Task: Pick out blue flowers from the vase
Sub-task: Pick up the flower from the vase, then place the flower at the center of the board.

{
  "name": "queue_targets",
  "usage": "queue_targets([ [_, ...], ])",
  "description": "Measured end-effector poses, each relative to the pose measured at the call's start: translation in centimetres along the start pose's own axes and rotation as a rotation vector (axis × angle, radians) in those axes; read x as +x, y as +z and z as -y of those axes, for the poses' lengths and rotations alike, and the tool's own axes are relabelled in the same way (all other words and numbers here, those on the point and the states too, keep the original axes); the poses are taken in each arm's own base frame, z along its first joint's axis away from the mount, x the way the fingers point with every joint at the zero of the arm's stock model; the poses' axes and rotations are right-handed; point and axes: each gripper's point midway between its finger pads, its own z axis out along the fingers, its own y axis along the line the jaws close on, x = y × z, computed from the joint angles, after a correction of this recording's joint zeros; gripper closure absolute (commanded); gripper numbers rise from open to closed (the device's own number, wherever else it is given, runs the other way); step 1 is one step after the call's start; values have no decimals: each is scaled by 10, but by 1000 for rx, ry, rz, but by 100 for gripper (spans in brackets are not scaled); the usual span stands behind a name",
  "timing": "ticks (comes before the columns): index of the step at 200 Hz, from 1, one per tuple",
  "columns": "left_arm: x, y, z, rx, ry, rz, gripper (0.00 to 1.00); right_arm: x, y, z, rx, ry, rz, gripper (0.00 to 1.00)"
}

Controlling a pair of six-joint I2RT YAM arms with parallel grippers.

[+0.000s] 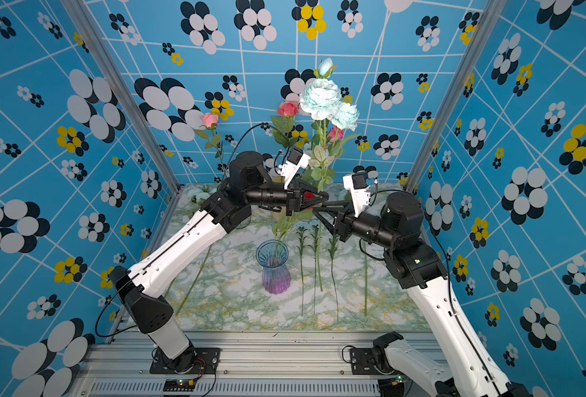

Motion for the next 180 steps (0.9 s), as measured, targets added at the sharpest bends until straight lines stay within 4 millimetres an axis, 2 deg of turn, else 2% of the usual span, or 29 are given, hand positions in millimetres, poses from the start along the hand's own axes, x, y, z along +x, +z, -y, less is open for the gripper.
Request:
queue_targets([
  [20,0,0,1,4,0,-1,100,1,1,1,12,-7,-1,68],
  [85,0,-1,5,18,-1,-3,100,3,3,8,60,-34,-2,99],
  [109,0,0,5,19,-2,-4,85,3,1,9,81,-48,-5,100],
  [133,0,-2,10,25,5,0,64,2,-5,16,150,-54,-11,100],
  [165,-8,-14,29,43,29,19,30,0,-19,41,329,-60,-15,100],
  [180,-14,-24,42,48,60,35,25,1,-28,57,438,-68,-31,100],
])
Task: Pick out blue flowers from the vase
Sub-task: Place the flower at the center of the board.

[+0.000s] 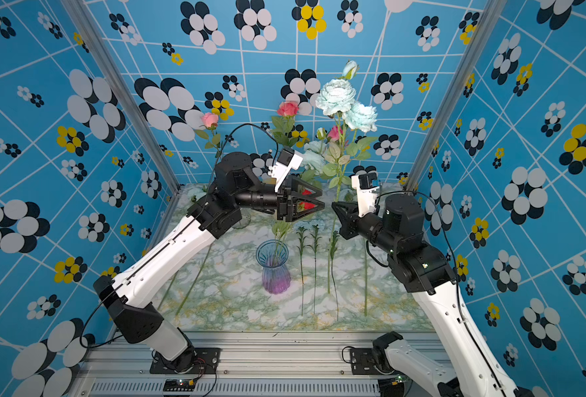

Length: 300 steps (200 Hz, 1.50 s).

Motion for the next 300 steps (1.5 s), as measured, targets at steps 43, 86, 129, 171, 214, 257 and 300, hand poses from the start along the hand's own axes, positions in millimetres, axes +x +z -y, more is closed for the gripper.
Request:
queue_targets([
  [43,-17,-32,24,-63,96,55,21,11,1,69,392,-84,-100,100],
  [86,-22,-62,22,-180,138,103,21,60,29,153,712,-129,-325,100],
  [129,-22,-89,-1,-327,169,118,9,112,40,227,907,-119,-548,100],
  [171,-10,-145,-18,-567,196,145,1,156,44,281,1011,-88,-704,100],
  [214,-1,-200,-29,-802,238,187,0,211,58,319,1051,-92,-875,100],
  [257,4,-213,-41,-872,233,184,0,216,78,335,1050,-97,-890,100],
  [300,4,-219,-43,-903,248,182,0,231,103,355,1046,-93,-901,100],
])
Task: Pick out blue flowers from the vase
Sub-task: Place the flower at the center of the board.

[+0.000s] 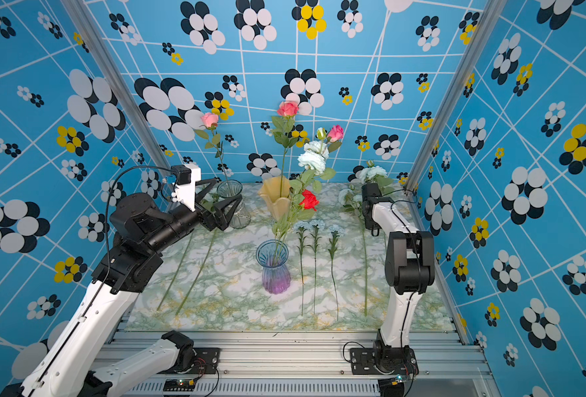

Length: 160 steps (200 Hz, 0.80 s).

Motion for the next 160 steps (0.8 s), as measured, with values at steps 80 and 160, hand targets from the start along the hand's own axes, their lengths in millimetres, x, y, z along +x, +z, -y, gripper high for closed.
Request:
queue_targets([
  [80,-2,-2,-1,-7,1,5,0,11,44,-14,-17,-33,-81,93],
  [160,22,2,-4,-9,28,-89,0,1,42,-17,-48,-8,-51,57],
])
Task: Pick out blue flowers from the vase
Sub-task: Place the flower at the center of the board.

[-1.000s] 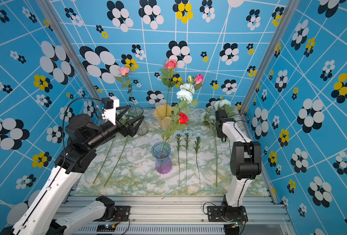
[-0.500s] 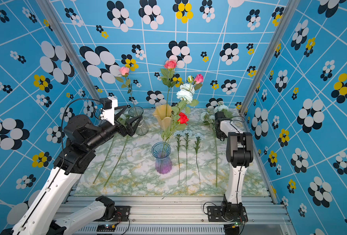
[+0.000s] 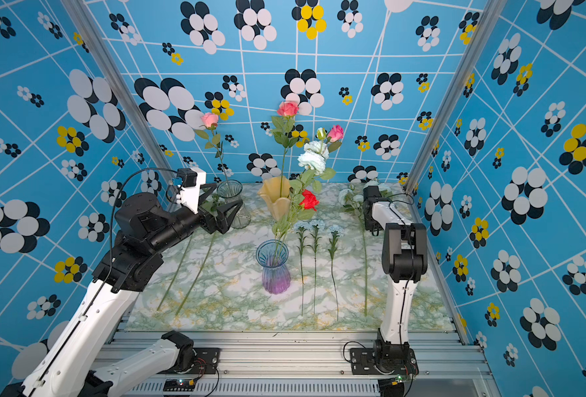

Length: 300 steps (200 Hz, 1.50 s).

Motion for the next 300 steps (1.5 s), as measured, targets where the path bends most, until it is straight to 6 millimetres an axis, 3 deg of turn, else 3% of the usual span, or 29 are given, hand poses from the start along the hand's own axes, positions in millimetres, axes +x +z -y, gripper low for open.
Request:
queue_targets([
  [29,5,0,1,6,0,-21,0,23,-1,-4,-25,1,-29,55],
  [47,4,0,4,22,0,-19,0,30,-20,0,-54,31,-6,54],
  [68,2,1,8,50,0,-19,2,24,-68,12,-102,101,103,49],
  [84,5,4,10,67,-3,-29,5,16,-121,17,-162,174,256,44],
  [101,11,8,10,72,-10,-48,7,17,-170,10,-271,233,419,39],
  [119,25,12,12,86,-22,-78,10,28,-196,-5,-410,300,531,37],
  [139,46,18,20,120,-44,-116,14,44,-198,-31,-528,327,568,38],
  [163,69,28,45,201,-52,-162,19,61,-192,-68,-627,307,574,39],
  [192,82,42,74,277,-57,-202,25,72,-184,-91,-701,301,578,43],
  [226,86,61,83,287,-103,-241,33,68,-182,-107,-769,294,577,38],
  [282,79,86,89,296,-153,-259,35,60,-197,-114,-842,281,622,27],
  [300,81,97,96,311,-155,-275,41,60,-199,-118,-857,273,623,27],
])
